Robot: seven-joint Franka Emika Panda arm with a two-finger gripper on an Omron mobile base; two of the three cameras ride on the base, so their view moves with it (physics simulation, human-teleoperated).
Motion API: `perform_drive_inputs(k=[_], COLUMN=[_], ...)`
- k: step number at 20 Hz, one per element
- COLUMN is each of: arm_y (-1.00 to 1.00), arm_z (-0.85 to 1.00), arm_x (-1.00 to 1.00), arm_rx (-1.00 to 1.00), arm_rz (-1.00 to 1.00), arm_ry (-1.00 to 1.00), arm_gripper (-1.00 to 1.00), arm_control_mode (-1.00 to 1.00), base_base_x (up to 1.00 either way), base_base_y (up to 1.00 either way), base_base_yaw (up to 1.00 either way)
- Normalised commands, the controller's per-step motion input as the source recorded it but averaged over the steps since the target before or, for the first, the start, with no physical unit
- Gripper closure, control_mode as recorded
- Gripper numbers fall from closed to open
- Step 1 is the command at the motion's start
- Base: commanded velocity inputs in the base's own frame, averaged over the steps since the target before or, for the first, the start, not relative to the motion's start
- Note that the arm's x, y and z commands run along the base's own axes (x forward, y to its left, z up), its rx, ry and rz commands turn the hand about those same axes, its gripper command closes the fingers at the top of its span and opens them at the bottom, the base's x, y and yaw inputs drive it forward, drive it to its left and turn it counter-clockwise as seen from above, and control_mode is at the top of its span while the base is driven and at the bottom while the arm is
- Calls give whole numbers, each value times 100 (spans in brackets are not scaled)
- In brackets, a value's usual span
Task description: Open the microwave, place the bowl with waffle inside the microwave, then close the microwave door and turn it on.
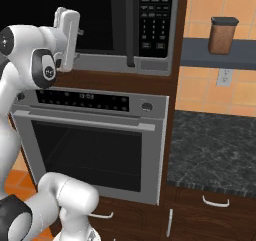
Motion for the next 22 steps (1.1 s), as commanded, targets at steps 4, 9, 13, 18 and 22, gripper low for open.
perform_drive_inputs(k=[4, 9, 13, 18, 22], arm_y=[0, -2, -11, -2, 0], arm_z=[-12, -1, 4, 19, 11], arm_x=[100, -5, -97, -66, -41], arm_rx=[0, 0, -4, -23, -36], arm_rz=[8, 11, 17, 17, 17], arm_ry=[2, 0, 0, 10, 17], arm_gripper=[-100, -100, -100, -100, 100], arm_control_mode=[-100, -100, -100, -100, -100], base_base_x=[0, 0, 0, 0, 0], base_base_y=[0, 0, 0, 0, 0], base_base_yaw=[0, 0, 0, 0, 0])
